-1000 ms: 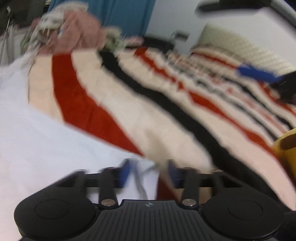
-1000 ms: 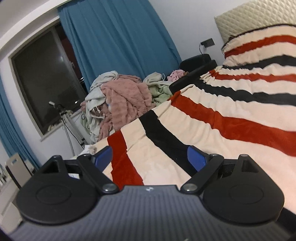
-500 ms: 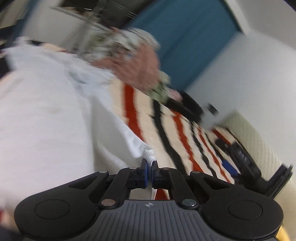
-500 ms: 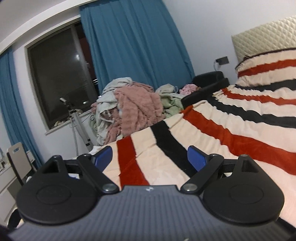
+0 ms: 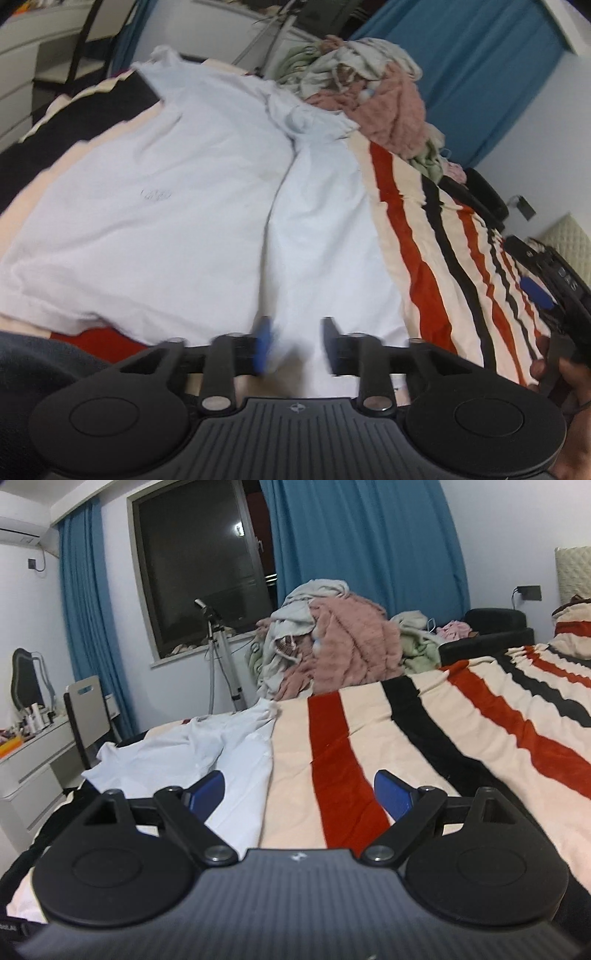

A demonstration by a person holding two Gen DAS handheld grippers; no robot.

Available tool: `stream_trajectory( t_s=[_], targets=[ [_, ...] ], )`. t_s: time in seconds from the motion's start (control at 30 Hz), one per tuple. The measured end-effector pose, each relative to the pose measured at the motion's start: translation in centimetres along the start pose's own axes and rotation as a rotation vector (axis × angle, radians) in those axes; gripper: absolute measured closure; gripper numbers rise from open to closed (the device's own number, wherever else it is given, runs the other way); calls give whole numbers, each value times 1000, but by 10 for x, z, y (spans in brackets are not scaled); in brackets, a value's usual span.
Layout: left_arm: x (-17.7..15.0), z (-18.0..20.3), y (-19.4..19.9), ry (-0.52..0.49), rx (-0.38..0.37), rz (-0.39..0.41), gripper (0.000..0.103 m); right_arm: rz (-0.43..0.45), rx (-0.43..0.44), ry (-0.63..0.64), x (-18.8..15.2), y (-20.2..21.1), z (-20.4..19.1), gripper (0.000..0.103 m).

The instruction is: Fold clothes

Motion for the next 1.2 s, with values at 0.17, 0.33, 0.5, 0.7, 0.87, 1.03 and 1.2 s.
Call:
stream_trajectory(
  t_s=[0.17, 0.33, 0.5, 0.7, 0.87, 1.03, 1.2],
  targets=[
    [-5, 8, 10, -60, -10, 9, 46, -28, 19, 10, -4, -2, -4, 14],
    [-7, 20, 25, -163, 18, 43, 18, -41, 86, 22, -8, -2, -12, 14],
    [2, 37, 43, -253, 57, 95, 6, -19, 136, 34, -9, 3, -19, 15],
    [15, 58, 67, -356, 99, 162, 2, 1, 140, 72, -7, 14, -29, 15],
    [46, 51, 60, -338, 92, 196, 0, -59, 107, 42, 13, 23, -40, 15],
    [78, 42, 48, -312, 84, 223, 0, -87, 152, -49, 56, 31, -49, 14],
    [110, 32, 36, -286, 76, 249, 0, -120, 252, -32, 84, 5, -82, 14]
  ],
)
Point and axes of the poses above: each gripper's, at about its wrist camera, not at the fingertips, and y roughly against the way its jaws point, z to its right, x to its top, the point moved 3 cm from there along -y, roughly the way its jaws point, and after that the axes turned 6 degrees about -x, right-handed, at the moved point
